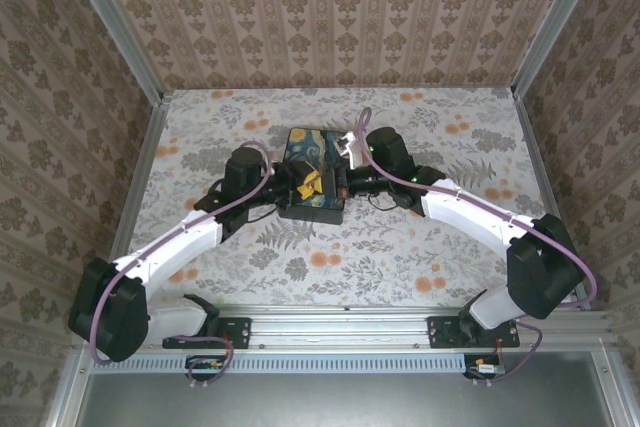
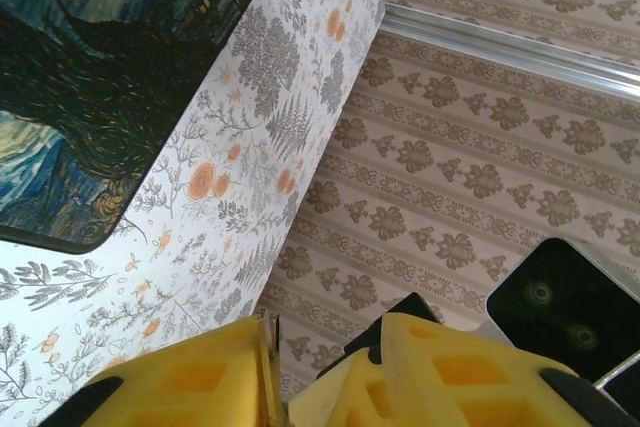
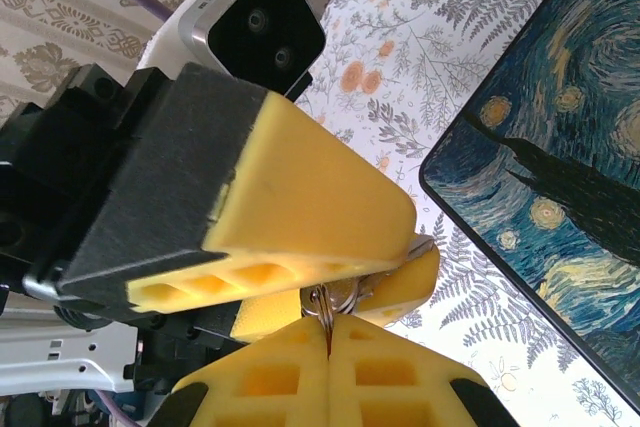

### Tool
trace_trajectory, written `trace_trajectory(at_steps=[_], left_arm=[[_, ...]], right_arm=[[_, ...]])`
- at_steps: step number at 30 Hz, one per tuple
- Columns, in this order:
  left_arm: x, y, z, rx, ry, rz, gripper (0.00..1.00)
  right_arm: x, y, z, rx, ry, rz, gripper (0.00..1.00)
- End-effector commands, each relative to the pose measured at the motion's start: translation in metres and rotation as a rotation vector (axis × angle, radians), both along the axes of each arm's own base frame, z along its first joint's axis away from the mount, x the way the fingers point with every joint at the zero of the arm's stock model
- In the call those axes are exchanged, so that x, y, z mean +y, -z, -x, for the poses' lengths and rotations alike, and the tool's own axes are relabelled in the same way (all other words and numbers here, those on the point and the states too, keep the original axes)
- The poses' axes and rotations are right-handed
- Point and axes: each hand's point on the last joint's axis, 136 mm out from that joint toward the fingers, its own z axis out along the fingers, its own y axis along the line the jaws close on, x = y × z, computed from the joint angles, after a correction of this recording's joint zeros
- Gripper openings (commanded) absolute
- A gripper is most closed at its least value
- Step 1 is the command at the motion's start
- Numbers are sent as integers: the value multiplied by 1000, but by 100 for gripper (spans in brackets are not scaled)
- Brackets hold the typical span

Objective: Unlock the padlock with the key

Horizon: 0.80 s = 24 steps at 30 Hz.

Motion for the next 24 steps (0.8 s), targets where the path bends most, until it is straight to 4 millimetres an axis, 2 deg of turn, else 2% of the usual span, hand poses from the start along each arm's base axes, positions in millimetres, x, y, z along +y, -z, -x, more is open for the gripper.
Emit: trace_trajectory(at_steps=[1,5,11,13,15,17,18,21,24], left_arm=[[5,-7,4,-41,21,-5,23],[10,0,3,-57,29,-50,15],[8,-4,0,-156,106,-118,4],[3,-11,-3,-248,170,-136,2],[-3,-19,-3,-370,250,-164,0],[-4,-24,-3,-484,301,-208,0],[-5,-26,-3,-531,320,-226,0],[-9,-32,-2,-608,345,-206,0],[-14,-36,-1,-635,349,-159,0]], right_arm=[[1,-8,-6,-30,7,-4,0],[-2,-4,-5,-25,21,2,0],[-5,9,-4,6,29,2,0],[-6,11,-4,16,35,-2,7],[-9,11,-7,27,59,-10,19],[-18,12,-11,45,107,-33,36],[-23,10,-14,46,131,-56,40],[-34,1,-18,32,179,-132,45],[-33,-8,-19,6,172,-171,46]])
